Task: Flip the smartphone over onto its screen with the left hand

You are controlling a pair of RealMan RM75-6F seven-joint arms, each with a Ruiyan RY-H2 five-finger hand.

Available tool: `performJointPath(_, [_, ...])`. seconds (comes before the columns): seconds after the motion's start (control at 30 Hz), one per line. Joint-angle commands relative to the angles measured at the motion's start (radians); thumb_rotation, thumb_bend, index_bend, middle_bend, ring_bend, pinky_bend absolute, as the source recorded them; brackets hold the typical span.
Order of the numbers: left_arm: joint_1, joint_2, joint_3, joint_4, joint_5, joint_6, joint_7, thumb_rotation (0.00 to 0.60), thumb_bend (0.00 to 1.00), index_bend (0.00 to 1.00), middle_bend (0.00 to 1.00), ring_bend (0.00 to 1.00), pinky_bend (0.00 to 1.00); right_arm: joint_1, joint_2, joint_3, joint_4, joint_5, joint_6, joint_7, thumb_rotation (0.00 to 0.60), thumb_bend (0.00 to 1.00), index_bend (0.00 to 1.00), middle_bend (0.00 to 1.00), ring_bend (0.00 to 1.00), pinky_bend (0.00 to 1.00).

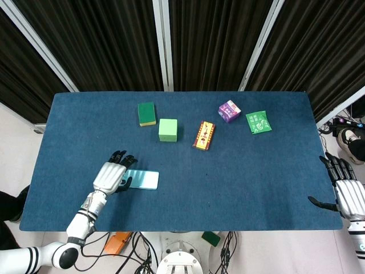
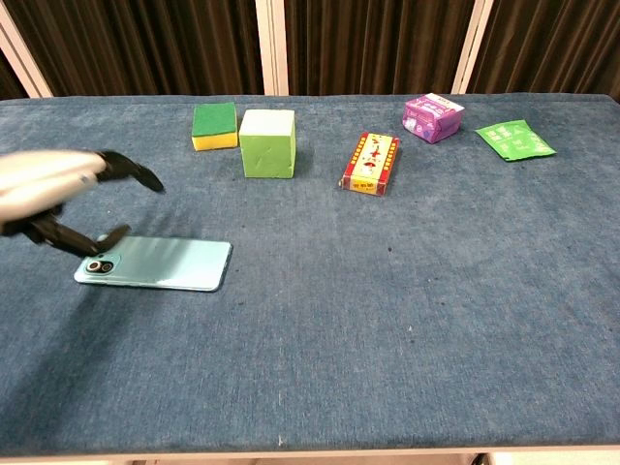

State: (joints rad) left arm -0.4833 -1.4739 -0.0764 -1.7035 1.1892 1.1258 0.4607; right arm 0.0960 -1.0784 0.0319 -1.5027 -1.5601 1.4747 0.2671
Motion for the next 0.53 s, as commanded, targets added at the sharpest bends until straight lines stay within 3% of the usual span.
performJointPath(0.03, [0.078,0.075,-0.001,-0.041,0.062,0.139,-0.064,0.600,0.45,0.19,0.15,0.02,0.04,-0.001,0.001,0.000,0.002,0.001,0.000,0.004,0.600,0.15,0.00,0.00,0.00,0.00])
performJointPath(0.23, [0.229,0.197,0.028,-0.042,0.121,0.351,-0.183,0.600,0.19,0.19,0.15,0.03,0.04,-0.005,0.001,0.001,0.007,-0.003,0.010,0.013,0.600,0.15,0.00,0.00,0.00,0.00])
performJointPath(0.53, [0.410,0.324,0.126,-0.023,0.192,0.501,-0.325,0.600,0.13,0.19,0.14,0.03,0.04,-0.010,0.004,-0.004,-0.012,-0.033,0.039,-0.004,0.600,0.15,0.00,0.00,0.00,0.00])
